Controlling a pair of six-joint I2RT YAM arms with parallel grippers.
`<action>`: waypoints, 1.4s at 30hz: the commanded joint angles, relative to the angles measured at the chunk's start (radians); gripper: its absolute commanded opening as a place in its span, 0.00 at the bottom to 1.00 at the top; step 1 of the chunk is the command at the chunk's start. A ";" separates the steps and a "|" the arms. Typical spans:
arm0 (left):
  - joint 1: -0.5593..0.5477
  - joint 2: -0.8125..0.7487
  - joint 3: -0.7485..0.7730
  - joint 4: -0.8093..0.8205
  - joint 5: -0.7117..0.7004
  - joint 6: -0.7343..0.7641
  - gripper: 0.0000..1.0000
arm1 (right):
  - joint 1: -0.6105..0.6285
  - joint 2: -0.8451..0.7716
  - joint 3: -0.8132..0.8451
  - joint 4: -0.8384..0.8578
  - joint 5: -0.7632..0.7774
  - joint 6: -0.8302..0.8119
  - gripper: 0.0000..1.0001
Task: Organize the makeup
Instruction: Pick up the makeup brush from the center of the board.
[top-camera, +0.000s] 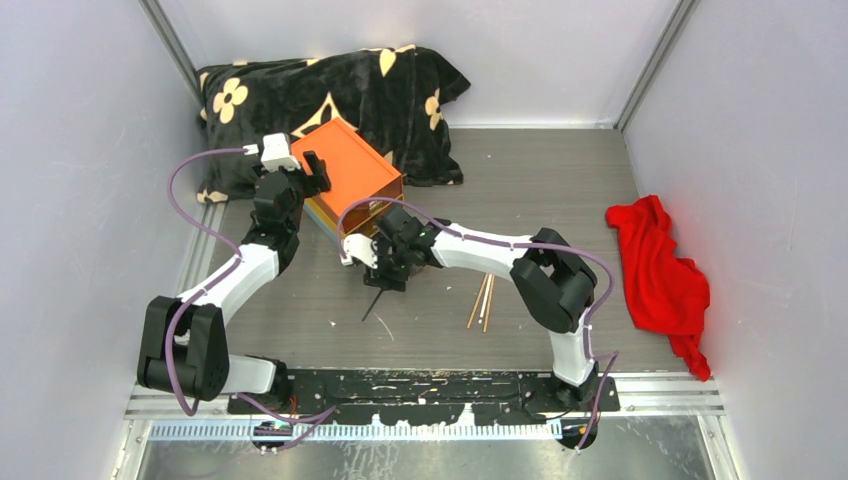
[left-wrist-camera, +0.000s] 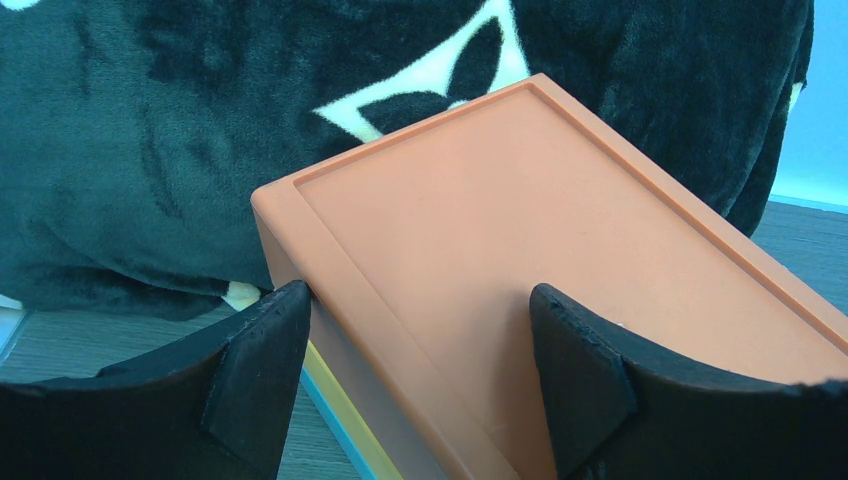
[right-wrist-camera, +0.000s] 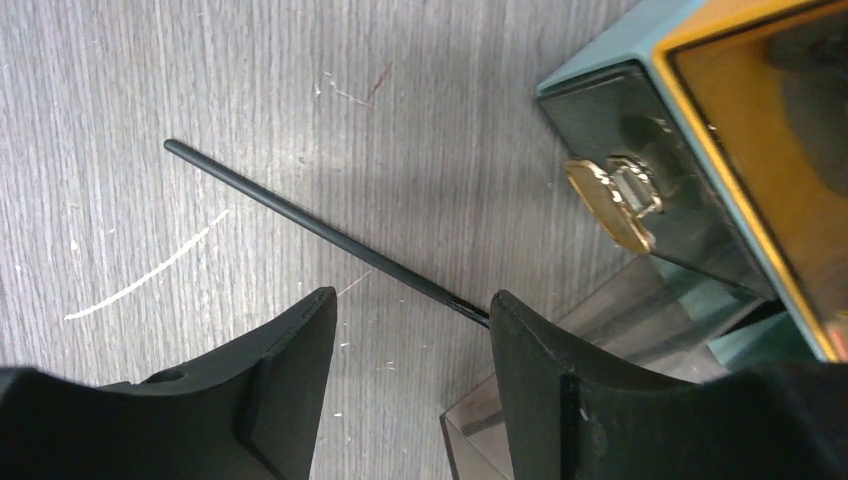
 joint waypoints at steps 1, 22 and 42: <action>-0.029 0.066 -0.058 -0.287 0.139 0.049 0.78 | 0.007 0.011 0.043 -0.013 -0.048 -0.023 0.62; -0.029 0.063 -0.061 -0.284 0.138 0.048 0.78 | 0.007 0.122 0.092 -0.023 -0.006 -0.037 0.61; -0.029 0.062 -0.064 -0.282 0.137 0.049 0.78 | 0.046 0.021 -0.119 -0.019 0.055 0.183 0.06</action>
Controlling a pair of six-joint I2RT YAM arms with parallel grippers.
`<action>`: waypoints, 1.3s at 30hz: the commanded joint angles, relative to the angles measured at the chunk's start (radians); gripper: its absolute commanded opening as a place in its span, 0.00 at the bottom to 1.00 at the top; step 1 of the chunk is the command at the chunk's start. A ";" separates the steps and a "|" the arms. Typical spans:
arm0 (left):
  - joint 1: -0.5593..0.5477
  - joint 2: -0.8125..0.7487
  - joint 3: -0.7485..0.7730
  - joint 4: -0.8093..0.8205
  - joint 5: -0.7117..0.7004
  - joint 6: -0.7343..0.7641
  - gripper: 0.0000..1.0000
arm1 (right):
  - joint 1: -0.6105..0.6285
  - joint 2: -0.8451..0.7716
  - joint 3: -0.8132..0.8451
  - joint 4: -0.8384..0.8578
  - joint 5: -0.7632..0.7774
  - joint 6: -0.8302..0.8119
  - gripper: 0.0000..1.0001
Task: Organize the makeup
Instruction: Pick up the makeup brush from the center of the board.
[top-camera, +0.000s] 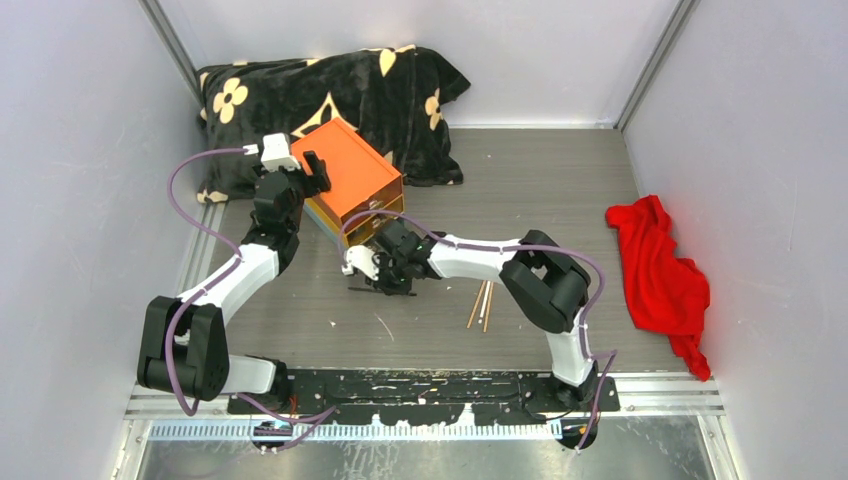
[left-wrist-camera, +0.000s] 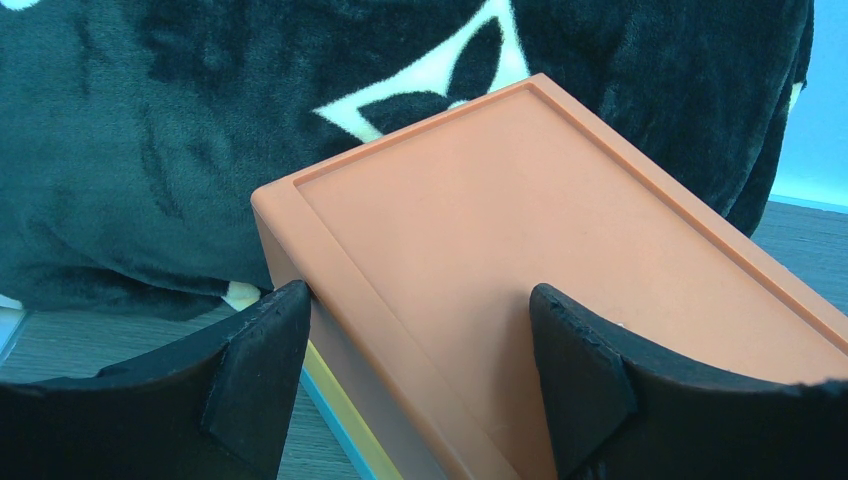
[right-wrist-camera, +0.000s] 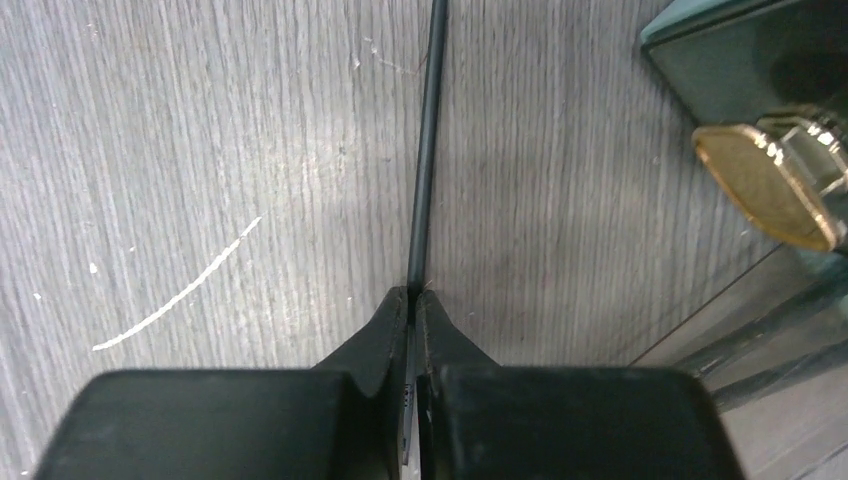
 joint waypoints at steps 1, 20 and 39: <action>-0.029 0.061 -0.064 -0.282 0.138 0.049 0.78 | 0.016 -0.037 -0.068 -0.064 0.045 0.095 0.03; -0.030 0.055 -0.071 -0.276 0.138 0.047 0.78 | 0.034 -0.280 -0.187 -0.036 0.168 0.328 0.01; -0.029 0.056 -0.070 -0.276 0.140 0.048 0.78 | -0.108 -0.251 0.285 -0.472 0.345 0.336 0.01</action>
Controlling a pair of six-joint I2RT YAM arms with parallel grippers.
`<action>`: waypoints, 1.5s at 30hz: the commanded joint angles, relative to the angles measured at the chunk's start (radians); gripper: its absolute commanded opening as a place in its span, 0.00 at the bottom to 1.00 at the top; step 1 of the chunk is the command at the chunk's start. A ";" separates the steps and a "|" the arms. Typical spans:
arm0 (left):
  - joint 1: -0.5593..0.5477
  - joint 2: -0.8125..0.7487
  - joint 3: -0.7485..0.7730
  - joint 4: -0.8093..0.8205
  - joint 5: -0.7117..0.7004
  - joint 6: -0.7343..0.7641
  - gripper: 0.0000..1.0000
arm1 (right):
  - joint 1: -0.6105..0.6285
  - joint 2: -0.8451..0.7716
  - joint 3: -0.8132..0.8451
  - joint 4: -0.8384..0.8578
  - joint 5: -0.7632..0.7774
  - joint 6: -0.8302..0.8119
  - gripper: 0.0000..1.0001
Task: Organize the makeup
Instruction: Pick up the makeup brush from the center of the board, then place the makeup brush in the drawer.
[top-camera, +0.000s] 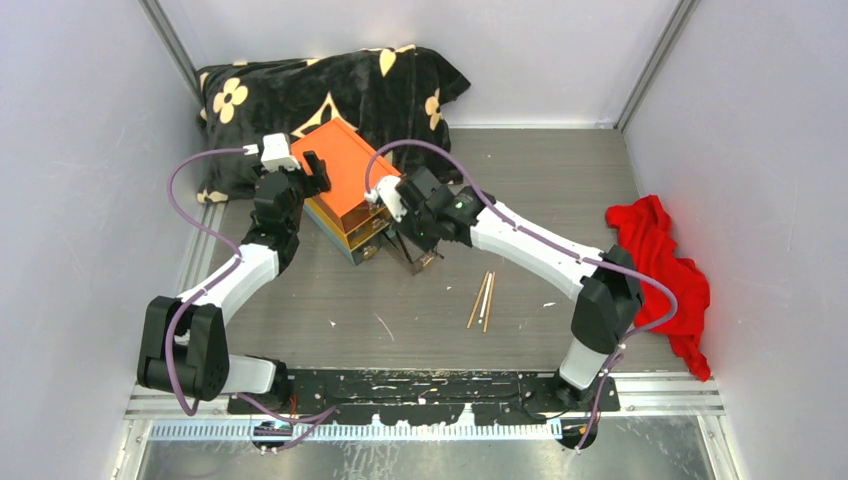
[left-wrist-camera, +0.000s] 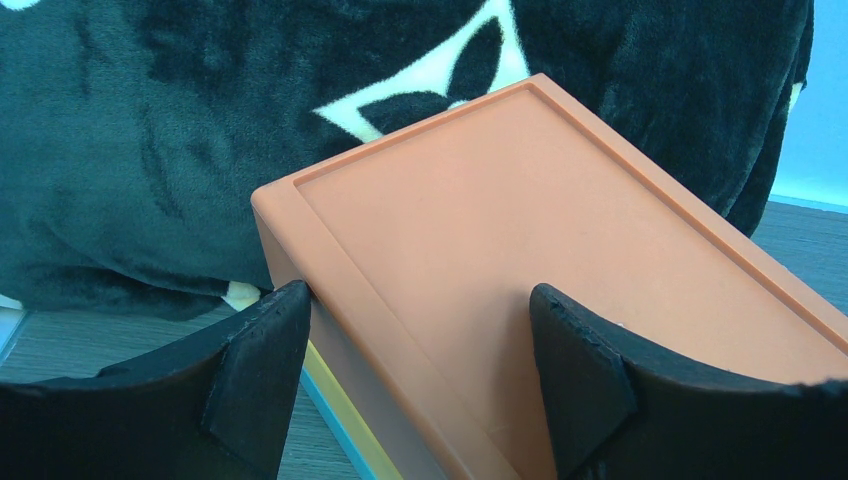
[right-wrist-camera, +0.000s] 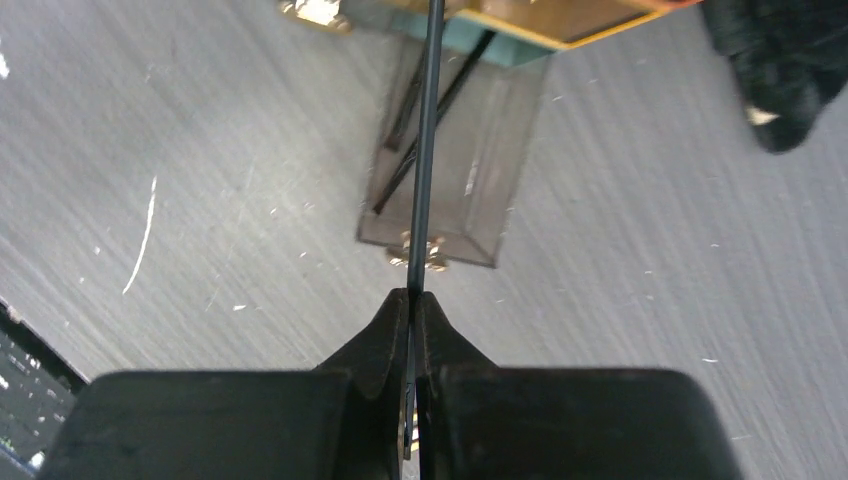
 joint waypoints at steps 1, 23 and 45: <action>-0.029 0.055 -0.069 -0.276 0.140 0.048 0.78 | -0.049 0.068 0.138 -0.100 -0.017 -0.017 0.01; -0.029 0.056 -0.069 -0.277 0.141 0.048 0.78 | -0.073 -0.102 -0.036 0.067 0.072 0.021 0.01; -0.029 0.056 -0.069 -0.277 0.142 0.048 0.78 | -0.149 -0.124 -0.230 0.495 -0.069 0.303 0.53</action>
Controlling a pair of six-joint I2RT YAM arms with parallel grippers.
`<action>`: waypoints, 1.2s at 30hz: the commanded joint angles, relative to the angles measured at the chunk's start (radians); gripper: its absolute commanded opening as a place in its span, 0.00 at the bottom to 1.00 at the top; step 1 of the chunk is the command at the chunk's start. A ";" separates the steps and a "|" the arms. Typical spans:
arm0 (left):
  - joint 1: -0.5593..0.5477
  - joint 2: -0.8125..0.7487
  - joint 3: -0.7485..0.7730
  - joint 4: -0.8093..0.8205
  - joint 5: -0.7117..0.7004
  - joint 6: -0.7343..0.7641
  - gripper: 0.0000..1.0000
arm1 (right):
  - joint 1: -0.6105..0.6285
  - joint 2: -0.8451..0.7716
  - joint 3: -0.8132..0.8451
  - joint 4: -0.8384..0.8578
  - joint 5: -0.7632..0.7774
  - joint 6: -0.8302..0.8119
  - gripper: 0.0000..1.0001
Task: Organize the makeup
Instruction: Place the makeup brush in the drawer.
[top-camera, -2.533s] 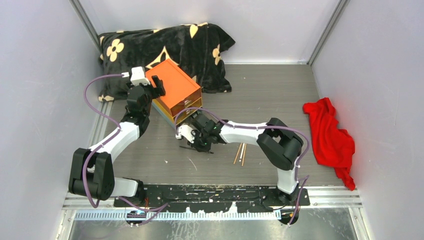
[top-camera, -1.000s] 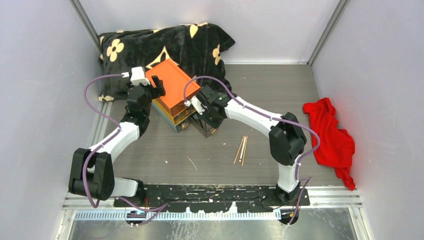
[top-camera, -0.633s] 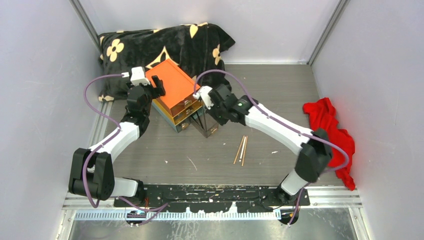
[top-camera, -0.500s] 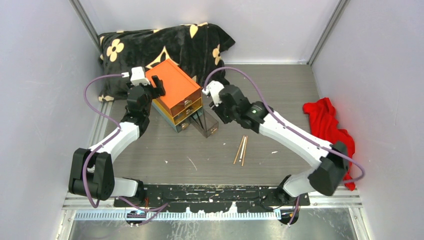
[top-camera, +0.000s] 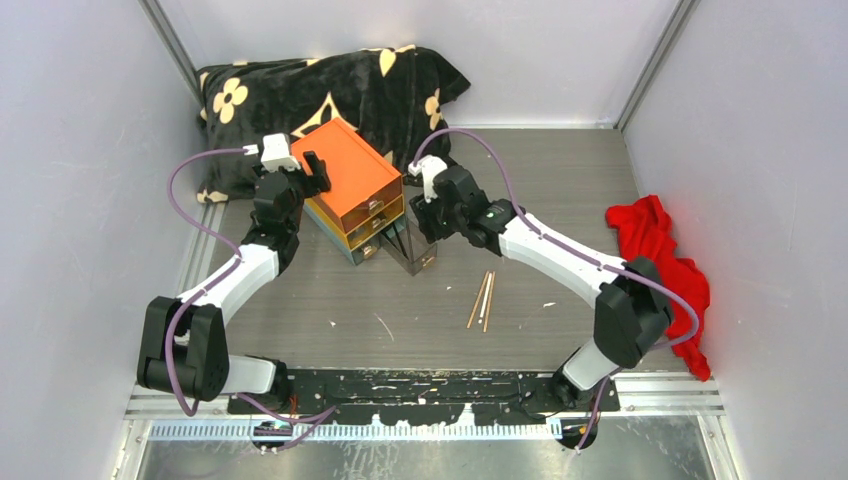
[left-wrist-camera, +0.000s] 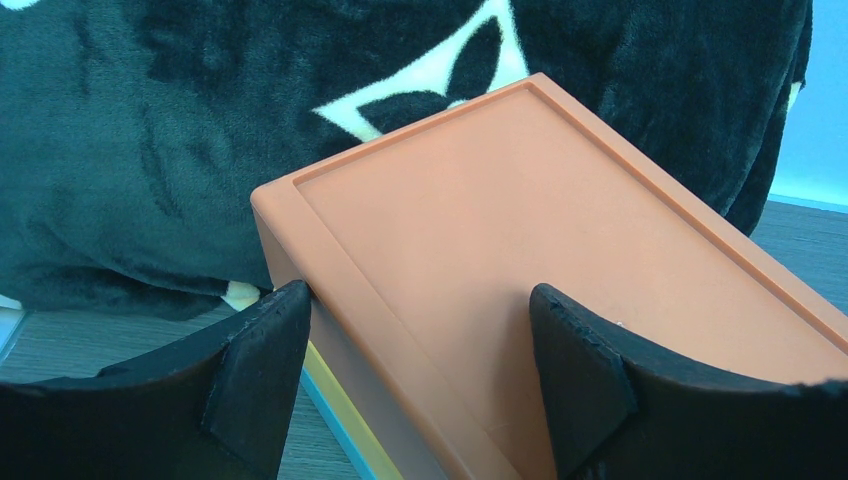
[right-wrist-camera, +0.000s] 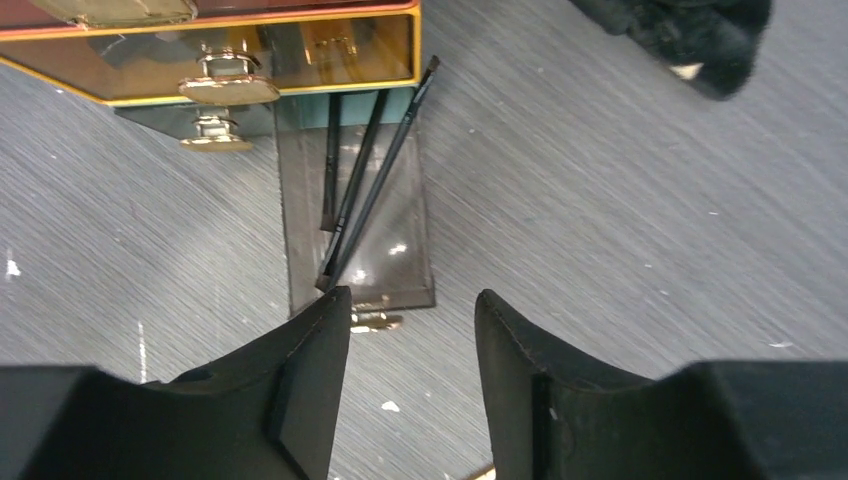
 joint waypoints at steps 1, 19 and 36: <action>-0.029 0.060 -0.067 -0.277 0.141 0.049 0.78 | 0.001 0.046 0.030 0.127 -0.089 0.094 0.51; -0.029 0.062 -0.065 -0.281 0.142 0.051 0.78 | 0.001 0.297 0.110 0.221 -0.141 0.224 0.43; -0.029 0.062 -0.064 -0.282 0.144 0.051 0.78 | 0.012 0.368 0.034 0.305 0.056 0.296 0.36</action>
